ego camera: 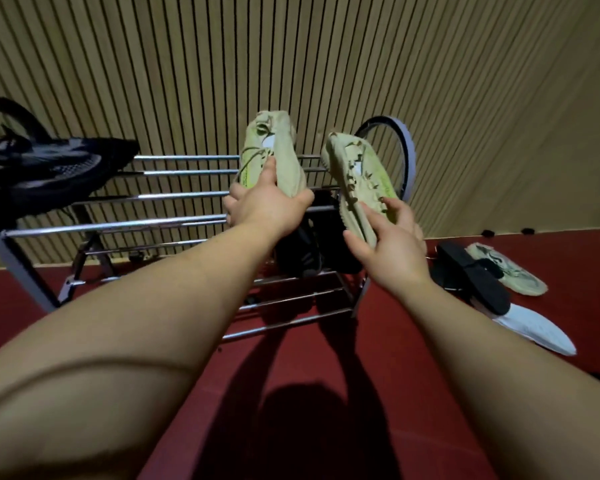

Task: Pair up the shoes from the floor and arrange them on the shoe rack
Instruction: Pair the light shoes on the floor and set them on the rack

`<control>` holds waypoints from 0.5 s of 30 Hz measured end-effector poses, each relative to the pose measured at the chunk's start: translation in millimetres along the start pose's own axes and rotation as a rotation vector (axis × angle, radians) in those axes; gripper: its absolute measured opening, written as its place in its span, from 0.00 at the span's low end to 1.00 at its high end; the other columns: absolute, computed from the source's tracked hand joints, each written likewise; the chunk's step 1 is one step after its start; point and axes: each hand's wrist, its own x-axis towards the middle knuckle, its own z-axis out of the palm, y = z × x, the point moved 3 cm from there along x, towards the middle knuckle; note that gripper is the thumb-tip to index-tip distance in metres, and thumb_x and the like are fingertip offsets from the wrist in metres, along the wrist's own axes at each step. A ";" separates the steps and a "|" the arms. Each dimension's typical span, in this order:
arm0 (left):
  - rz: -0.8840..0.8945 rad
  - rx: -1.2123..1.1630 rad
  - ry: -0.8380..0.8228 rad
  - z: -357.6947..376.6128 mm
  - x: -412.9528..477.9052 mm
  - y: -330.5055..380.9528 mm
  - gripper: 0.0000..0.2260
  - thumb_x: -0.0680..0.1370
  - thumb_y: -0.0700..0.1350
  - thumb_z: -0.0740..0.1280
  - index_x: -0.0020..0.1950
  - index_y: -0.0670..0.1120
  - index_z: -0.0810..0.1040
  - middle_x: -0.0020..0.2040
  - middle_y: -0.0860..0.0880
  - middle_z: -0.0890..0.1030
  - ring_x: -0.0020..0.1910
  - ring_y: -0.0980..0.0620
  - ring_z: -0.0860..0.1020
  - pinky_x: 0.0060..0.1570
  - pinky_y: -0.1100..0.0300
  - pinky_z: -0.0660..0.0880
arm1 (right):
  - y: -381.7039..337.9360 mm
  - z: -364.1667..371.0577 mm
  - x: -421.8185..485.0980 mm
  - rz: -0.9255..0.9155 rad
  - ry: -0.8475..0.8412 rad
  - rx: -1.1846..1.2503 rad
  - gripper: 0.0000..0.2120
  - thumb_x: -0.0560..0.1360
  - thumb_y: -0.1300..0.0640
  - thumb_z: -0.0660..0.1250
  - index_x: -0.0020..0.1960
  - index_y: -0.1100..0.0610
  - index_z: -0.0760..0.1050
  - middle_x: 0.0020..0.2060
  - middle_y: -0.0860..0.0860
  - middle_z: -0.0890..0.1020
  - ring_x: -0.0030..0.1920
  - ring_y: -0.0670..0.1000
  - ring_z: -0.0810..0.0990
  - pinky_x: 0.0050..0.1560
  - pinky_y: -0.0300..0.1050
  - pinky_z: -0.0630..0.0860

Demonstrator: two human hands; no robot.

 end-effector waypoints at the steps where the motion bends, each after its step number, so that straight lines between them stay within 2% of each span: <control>1: -0.004 0.007 -0.009 0.4 4.7 0.7 0.35 0.73 0.63 0.62 0.75 0.64 0.48 0.73 0.39 0.56 0.70 0.38 0.57 0.68 0.47 0.58 | -0.7 0.1 6.2 0.003 -0.007 -0.018 0.25 0.75 0.42 0.63 0.71 0.41 0.65 0.72 0.48 0.57 0.71 0.56 0.58 0.71 0.51 0.55; 6: 0.011 0.126 -0.035 17.2 19.2 3.0 0.35 0.73 0.65 0.62 0.75 0.64 0.48 0.72 0.38 0.59 0.69 0.37 0.60 0.67 0.46 0.58 | 4.8 4.2 54.3 -0.022 -0.008 -0.070 0.25 0.73 0.41 0.64 0.70 0.41 0.66 0.72 0.48 0.59 0.70 0.57 0.61 0.70 0.52 0.57; 9: 0.050 0.215 -0.047 27.7 23.1 11.0 0.36 0.71 0.64 0.66 0.74 0.65 0.52 0.74 0.39 0.57 0.71 0.38 0.57 0.68 0.46 0.57 | 11.8 13.1 81.6 0.011 -0.065 -0.048 0.26 0.73 0.40 0.64 0.70 0.41 0.66 0.72 0.49 0.60 0.70 0.58 0.60 0.71 0.53 0.59; 11: 0.084 0.187 -0.101 34.0 26.5 11.5 0.39 0.68 0.63 0.70 0.74 0.64 0.55 0.74 0.40 0.57 0.72 0.39 0.57 0.69 0.48 0.58 | 16.8 24.2 90.2 0.029 -0.097 -0.028 0.26 0.74 0.39 0.63 0.70 0.42 0.66 0.72 0.50 0.60 0.71 0.58 0.59 0.72 0.54 0.58; 13: 0.138 -0.019 -0.259 32.9 29.4 10.8 0.43 0.66 0.56 0.76 0.75 0.59 0.56 0.74 0.44 0.61 0.70 0.47 0.64 0.66 0.56 0.65 | 22.0 28.1 89.3 0.002 -0.066 0.005 0.25 0.74 0.38 0.61 0.69 0.43 0.67 0.72 0.51 0.59 0.72 0.58 0.57 0.72 0.55 0.57; 14: 0.165 -0.097 -0.351 28.7 27.7 10.3 0.43 0.68 0.50 0.76 0.76 0.57 0.55 0.74 0.47 0.64 0.66 0.53 0.67 0.57 0.65 0.66 | 26.0 27.4 85.2 -0.024 -0.053 0.024 0.25 0.75 0.38 0.61 0.70 0.44 0.67 0.73 0.51 0.58 0.72 0.58 0.55 0.73 0.55 0.56; 15: 0.193 -0.110 -0.424 23.6 23.6 9.4 0.42 0.69 0.46 0.75 0.77 0.57 0.55 0.74 0.50 0.64 0.63 0.57 0.67 0.53 0.68 0.66 | 31.6 25.6 79.1 -0.058 -0.045 0.034 0.25 0.75 0.39 0.60 0.70 0.44 0.67 0.73 0.51 0.57 0.73 0.57 0.54 0.73 0.55 0.55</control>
